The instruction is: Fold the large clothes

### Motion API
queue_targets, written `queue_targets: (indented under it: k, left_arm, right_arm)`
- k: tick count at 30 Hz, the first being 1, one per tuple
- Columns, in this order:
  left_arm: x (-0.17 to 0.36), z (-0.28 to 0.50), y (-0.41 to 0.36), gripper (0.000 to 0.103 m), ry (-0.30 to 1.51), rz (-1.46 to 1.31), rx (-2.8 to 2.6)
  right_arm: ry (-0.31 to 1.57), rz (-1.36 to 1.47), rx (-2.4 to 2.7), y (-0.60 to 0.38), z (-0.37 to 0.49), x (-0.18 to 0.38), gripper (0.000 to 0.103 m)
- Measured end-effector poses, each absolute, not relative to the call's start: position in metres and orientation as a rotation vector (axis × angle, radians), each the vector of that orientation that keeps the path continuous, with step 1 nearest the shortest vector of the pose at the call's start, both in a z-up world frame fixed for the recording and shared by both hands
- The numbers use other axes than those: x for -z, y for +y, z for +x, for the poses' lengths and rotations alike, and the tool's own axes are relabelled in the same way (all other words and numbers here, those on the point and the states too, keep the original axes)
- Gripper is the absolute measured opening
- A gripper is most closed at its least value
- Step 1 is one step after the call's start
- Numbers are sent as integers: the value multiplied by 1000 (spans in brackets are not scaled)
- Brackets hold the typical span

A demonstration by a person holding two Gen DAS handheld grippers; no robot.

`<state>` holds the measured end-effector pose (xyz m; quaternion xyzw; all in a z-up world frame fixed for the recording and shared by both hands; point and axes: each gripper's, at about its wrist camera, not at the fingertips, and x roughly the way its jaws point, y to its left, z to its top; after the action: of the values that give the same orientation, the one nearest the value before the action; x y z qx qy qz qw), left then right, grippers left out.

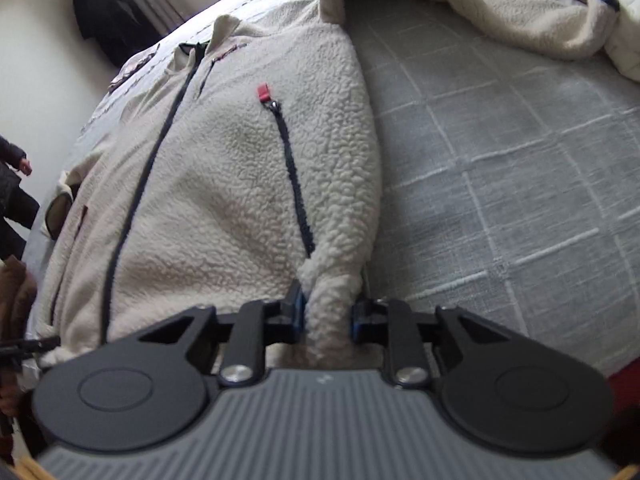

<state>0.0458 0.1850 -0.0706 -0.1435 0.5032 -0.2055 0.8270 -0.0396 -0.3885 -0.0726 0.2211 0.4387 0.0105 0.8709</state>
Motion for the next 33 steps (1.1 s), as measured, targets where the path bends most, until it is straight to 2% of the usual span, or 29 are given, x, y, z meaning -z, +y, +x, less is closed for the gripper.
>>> queue_targets:
  k: [1, 2, 3, 4, 5, 6, 8, 10, 15, 17, 19, 21, 25, 28, 33]
  left_arm:
    - [63, 44, 184, 41, 1056, -275, 422]
    - [56, 43, 184, 55, 1039, -235, 389]
    - [47, 41, 183, 63, 1006, -187, 345]
    - [38, 39, 182, 73, 953, -143, 309]
    - [29, 39, 180, 79, 900, -110, 287]
    - [22, 43, 177, 81, 848, -83, 275]
    - [12, 56, 166, 84, 782, -63, 294]
    - [11, 73, 144, 86, 745, -64, 340]
    - [45, 108, 91, 86, 684, -72, 498]
    - [73, 115, 82, 86, 726, -50, 523]
    - [87, 103, 77, 87, 688, 67, 551]
    - [79, 98, 69, 87, 725, 164, 558]
    - [58, 113, 73, 90, 844, 72, 560]
    - [44, 124, 70, 91, 830, 11, 553]
    - [39, 135, 49, 92, 841, -35, 580]
  right_arm:
    - [915, 473, -25, -390, -40, 70, 28]
    - [911, 473, -17, -392, -42, 63, 42]
    - [905, 442, 11, -391, -45, 56, 49]
    - [892, 380, 61, -390, -46, 47, 60]
    - [869, 330, 94, -388, -47, 38, 63]
    - [842, 302, 106, -387, -47, 30, 64]
    - [796, 293, 91, -384, -35, 16, 77]
    - [771, 285, 54, -375, -14, 12, 83]
    - [804, 267, 31, -364, 40, 47, 83]
    - [819, 233, 37, -369, 41, 64, 83]
    - [812, 150, 19, -370, 29, 69, 83]
    - [888, 161, 39, -383, 19, 70, 87]
    - [760, 274, 207, -446, -13, 36, 87]
    - [618, 299, 363, -493, -23, 5, 86]
    - [571, 333, 475, -552, 2, -17, 74]
